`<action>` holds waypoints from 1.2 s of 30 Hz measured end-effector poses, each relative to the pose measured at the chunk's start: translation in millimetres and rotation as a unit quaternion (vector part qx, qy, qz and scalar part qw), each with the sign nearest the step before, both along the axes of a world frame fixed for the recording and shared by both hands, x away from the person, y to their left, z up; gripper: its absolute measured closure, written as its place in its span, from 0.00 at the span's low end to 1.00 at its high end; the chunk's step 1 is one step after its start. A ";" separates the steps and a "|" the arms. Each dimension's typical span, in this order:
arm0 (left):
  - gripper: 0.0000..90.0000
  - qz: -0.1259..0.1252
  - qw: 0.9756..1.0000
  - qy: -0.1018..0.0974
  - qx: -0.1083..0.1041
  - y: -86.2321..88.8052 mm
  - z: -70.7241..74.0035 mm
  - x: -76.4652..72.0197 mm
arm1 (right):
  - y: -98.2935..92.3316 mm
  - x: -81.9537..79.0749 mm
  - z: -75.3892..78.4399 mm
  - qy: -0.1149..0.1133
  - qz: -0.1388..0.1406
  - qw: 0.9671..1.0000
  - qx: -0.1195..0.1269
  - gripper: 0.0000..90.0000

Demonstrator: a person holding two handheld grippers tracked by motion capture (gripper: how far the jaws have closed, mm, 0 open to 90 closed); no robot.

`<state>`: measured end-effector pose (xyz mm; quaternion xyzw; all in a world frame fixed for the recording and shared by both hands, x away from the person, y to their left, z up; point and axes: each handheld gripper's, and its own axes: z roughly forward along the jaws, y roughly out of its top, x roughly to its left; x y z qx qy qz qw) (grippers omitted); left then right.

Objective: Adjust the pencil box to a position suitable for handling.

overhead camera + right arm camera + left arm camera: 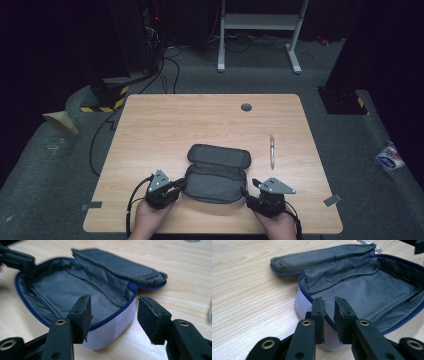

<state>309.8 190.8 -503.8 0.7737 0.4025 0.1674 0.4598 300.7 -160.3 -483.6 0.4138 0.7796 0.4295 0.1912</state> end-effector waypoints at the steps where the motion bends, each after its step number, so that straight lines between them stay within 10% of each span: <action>1: 0.86 -0.002 1.000 -0.001 0.002 0.4 -0.2 -0.4 | 0.7 0.8 -2.4 0.006 -0.001 1.000 -0.001 0.54; 16: 0.84 -0.020 1.000 0.010 -0.001 -0.4 -6.6 -4.4 | 5.5 5.1 -17.8 0.039 0.003 0.999 0.001 0.84; 36: 0.88 0.010 1.000 -0.001 -0.012 -10.1 -11.6 18.8 | 10.5 33.9 -20.8 0.001 -0.016 1.000 -0.021 0.86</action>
